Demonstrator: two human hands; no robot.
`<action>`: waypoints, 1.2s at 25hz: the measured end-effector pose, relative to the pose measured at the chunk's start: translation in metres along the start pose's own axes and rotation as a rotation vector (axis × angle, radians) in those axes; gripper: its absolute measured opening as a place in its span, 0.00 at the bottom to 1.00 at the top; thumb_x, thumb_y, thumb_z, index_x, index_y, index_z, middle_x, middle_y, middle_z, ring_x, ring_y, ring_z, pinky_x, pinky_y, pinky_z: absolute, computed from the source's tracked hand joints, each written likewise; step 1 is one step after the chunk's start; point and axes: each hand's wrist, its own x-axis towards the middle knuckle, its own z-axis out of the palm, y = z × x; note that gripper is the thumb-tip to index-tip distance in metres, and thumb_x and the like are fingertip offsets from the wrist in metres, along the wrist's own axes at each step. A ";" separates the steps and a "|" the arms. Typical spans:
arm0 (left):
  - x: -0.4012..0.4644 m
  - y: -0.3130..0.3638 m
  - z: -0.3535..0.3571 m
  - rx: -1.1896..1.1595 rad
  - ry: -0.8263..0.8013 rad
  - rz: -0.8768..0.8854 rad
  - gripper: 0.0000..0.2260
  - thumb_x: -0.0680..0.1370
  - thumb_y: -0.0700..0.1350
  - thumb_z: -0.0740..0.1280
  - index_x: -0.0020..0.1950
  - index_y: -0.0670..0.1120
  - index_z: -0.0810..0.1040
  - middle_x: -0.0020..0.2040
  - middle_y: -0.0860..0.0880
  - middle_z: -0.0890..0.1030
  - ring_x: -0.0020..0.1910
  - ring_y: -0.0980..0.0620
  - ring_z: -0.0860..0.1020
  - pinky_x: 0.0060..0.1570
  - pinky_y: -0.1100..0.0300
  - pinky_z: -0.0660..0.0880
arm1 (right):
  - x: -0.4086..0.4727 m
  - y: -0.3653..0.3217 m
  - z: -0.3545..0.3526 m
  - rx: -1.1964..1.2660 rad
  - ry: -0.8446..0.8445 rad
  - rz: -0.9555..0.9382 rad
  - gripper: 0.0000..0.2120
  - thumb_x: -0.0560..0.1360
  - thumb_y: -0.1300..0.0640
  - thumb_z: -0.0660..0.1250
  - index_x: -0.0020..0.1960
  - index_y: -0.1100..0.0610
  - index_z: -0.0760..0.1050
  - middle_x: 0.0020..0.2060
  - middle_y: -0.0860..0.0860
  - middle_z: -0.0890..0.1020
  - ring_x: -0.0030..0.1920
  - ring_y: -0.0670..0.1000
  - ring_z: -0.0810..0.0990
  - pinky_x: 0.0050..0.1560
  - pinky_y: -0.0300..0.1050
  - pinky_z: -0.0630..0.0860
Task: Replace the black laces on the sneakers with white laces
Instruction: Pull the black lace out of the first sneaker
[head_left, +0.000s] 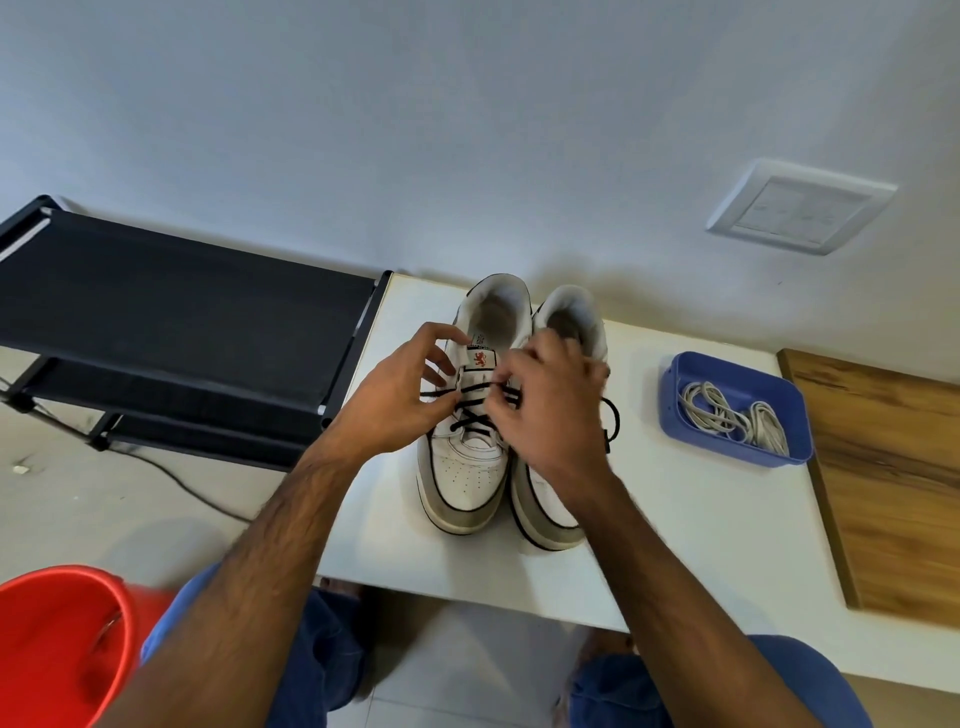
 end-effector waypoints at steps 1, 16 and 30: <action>0.000 0.000 0.000 0.004 -0.002 -0.005 0.27 0.76 0.45 0.75 0.66 0.64 0.65 0.54 0.58 0.78 0.52 0.60 0.81 0.46 0.67 0.76 | -0.005 0.006 -0.009 0.066 0.046 0.057 0.05 0.70 0.48 0.69 0.43 0.48 0.78 0.46 0.45 0.72 0.53 0.50 0.73 0.51 0.48 0.59; 0.000 0.005 0.009 0.349 0.086 0.193 0.17 0.77 0.51 0.72 0.64 0.57 0.75 0.72 0.51 0.65 0.65 0.50 0.71 0.62 0.50 0.70 | -0.059 0.072 -0.060 0.659 -0.047 0.280 0.06 0.75 0.64 0.69 0.43 0.54 0.76 0.39 0.47 0.80 0.43 0.49 0.79 0.48 0.47 0.76; 0.006 0.013 0.016 0.131 0.225 0.209 0.06 0.75 0.39 0.75 0.44 0.46 0.79 0.68 0.51 0.70 0.61 0.55 0.75 0.54 0.57 0.76 | 0.003 0.014 -0.014 0.032 -0.296 -0.066 0.15 0.79 0.56 0.62 0.64 0.45 0.76 0.51 0.45 0.77 0.60 0.52 0.73 0.58 0.53 0.60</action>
